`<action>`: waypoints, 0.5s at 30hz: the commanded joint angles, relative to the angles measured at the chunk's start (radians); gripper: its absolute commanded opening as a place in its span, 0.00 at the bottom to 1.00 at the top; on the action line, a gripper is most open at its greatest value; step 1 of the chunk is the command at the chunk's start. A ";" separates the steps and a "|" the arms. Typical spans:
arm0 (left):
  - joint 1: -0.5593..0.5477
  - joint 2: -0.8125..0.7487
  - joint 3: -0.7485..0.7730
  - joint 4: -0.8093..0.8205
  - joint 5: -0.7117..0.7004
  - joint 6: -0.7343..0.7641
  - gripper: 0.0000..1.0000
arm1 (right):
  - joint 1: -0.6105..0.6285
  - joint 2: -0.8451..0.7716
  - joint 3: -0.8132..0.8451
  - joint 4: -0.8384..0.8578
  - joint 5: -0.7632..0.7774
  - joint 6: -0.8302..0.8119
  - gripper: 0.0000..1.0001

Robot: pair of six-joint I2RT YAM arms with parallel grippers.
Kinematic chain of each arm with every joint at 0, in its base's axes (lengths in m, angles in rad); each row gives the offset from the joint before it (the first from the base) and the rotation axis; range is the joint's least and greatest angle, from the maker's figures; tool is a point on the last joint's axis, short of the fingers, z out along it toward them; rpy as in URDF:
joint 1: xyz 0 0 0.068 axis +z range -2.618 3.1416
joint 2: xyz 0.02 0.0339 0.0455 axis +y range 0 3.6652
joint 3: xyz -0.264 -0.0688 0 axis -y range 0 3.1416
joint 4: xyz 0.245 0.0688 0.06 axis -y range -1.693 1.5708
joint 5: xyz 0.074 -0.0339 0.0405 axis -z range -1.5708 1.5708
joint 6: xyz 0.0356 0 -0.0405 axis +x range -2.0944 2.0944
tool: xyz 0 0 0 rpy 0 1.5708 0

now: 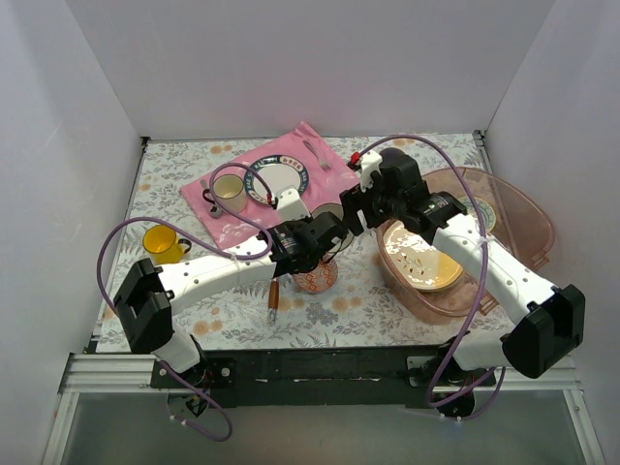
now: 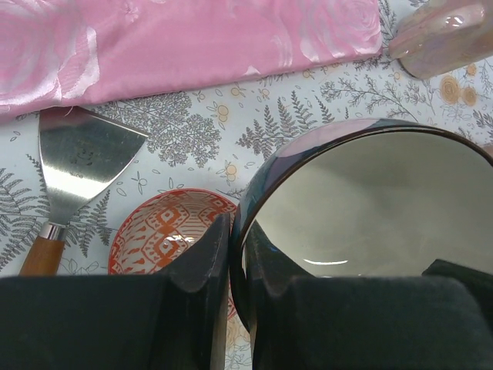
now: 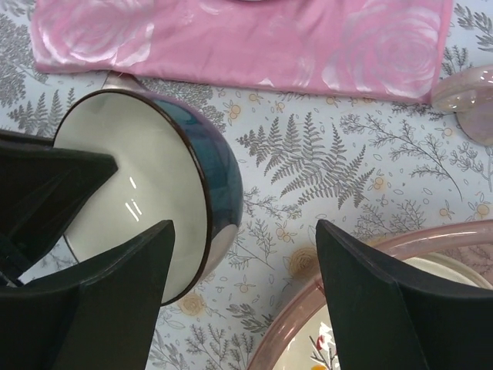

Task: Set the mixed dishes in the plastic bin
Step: Pick up the bowl from the center of the board.

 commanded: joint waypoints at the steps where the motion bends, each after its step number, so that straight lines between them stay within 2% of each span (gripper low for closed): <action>1: -0.007 -0.037 0.055 0.014 -0.078 -0.066 0.00 | 0.022 0.026 0.052 0.054 0.099 0.016 0.78; 11: -0.009 -0.052 0.038 0.017 -0.084 -0.103 0.00 | 0.080 0.097 0.086 0.055 0.185 0.016 0.66; 15: -0.009 -0.067 0.020 0.022 -0.088 -0.109 0.00 | 0.083 0.095 0.080 0.070 0.182 0.016 0.52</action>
